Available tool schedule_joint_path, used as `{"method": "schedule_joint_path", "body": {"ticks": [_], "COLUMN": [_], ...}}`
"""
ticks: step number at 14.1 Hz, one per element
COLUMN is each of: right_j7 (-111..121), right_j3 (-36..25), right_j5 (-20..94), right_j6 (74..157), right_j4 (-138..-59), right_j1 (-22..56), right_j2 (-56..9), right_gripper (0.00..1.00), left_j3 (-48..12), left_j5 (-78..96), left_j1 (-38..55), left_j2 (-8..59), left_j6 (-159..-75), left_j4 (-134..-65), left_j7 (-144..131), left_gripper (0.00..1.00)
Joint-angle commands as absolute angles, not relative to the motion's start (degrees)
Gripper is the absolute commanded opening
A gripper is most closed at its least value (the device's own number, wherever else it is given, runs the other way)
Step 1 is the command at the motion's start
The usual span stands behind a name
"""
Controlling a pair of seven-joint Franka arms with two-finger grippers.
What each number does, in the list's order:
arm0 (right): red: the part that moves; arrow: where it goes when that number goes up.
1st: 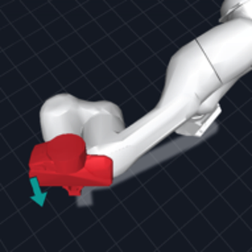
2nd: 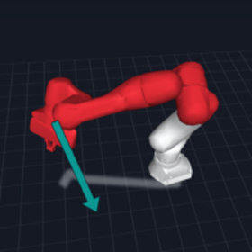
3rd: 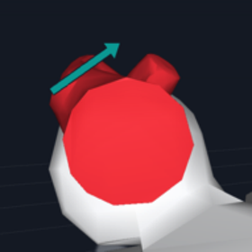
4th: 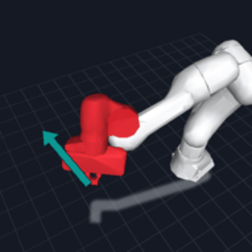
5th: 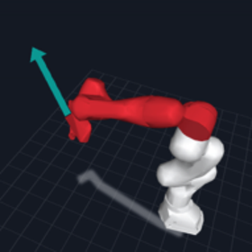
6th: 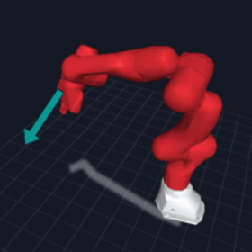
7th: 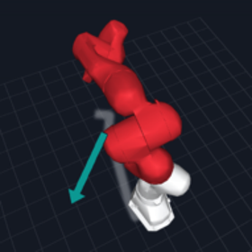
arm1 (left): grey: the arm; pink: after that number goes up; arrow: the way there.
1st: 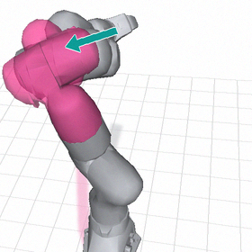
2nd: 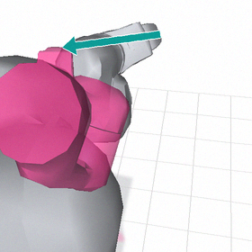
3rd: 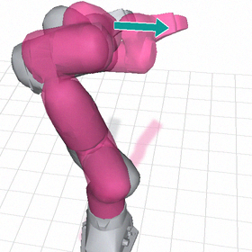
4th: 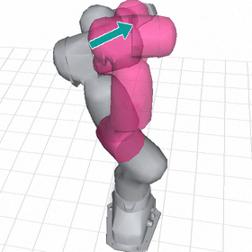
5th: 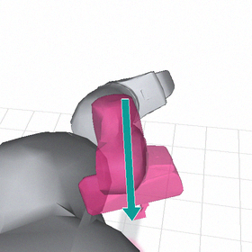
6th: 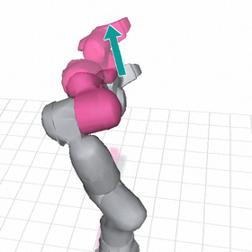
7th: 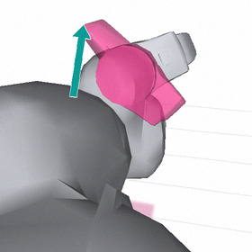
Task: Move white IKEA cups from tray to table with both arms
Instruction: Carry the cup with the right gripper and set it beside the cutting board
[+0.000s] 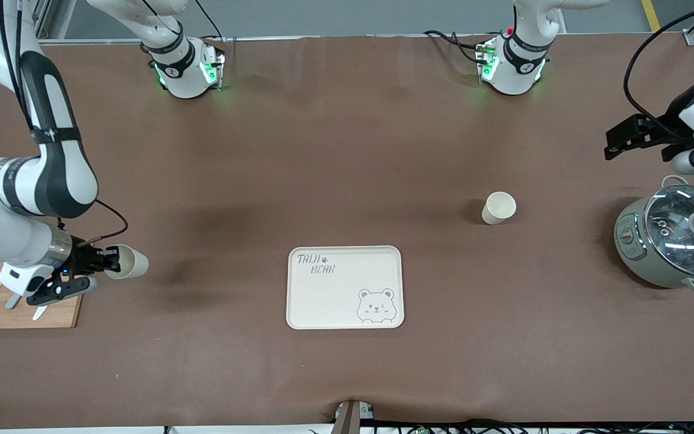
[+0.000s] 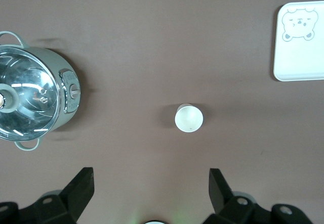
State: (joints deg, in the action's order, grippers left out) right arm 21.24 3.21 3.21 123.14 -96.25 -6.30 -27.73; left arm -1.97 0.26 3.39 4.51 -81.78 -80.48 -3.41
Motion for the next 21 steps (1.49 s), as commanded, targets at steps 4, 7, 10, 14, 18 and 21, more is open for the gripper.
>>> {"method": "schedule_joint_path", "body": {"ticks": [4, 7, 10, 14, 18, 21], "right_j7": [21.6, 21.6, 21.6, 21.6, 21.6, 21.5], "right_j3": [4.1, 4.1, 4.1, 4.1, 4.0, 4.0], "right_j5": [4.0, 4.0, 4.0, 4.0, 4.0, 4.0], "right_j6": [129.7, 130.9, 131.9, 133.3, 133.9, 134.5], "right_j4": [-100.0, -100.0, -100.0, -100.0, -100.0, -100.0], "right_j1": [-7.6, -7.6, -7.6, -7.5, -7.6, -7.6], "right_j2": [-30.5, -31.9, -33.0, -34.2, -35.0, -35.1], "right_gripper": [0.0, 0.0, 0.0, 0.0, 0.0, 0.0], "left_j3": [-2.3, -2.1, -1.9, -1.9, -1.9, -2.0], "left_j5": [0.6, 0.4, 0.7, 0.7, 0.7, 0.8], "left_j1": [3.2, 3.1, 3.0, 1.2, 1.2, 1.2], "left_j2": [3.6, 4.7, 4.7, 4.4, 4.7, 4.4], "left_j6": [-84.5, -85.3, -85.3, -86.8, -88.9, -88.9], "left_j4": [-82.0, -81.5, -81.3, -81.7, -81.9, -81.8], "left_j7": [-2.5, -2.4, 1.0, 2.0, 2.0, 2.0], "left_gripper": [1.0, 1.0, 1.0, 1.0, 1.0, 1.0]}}
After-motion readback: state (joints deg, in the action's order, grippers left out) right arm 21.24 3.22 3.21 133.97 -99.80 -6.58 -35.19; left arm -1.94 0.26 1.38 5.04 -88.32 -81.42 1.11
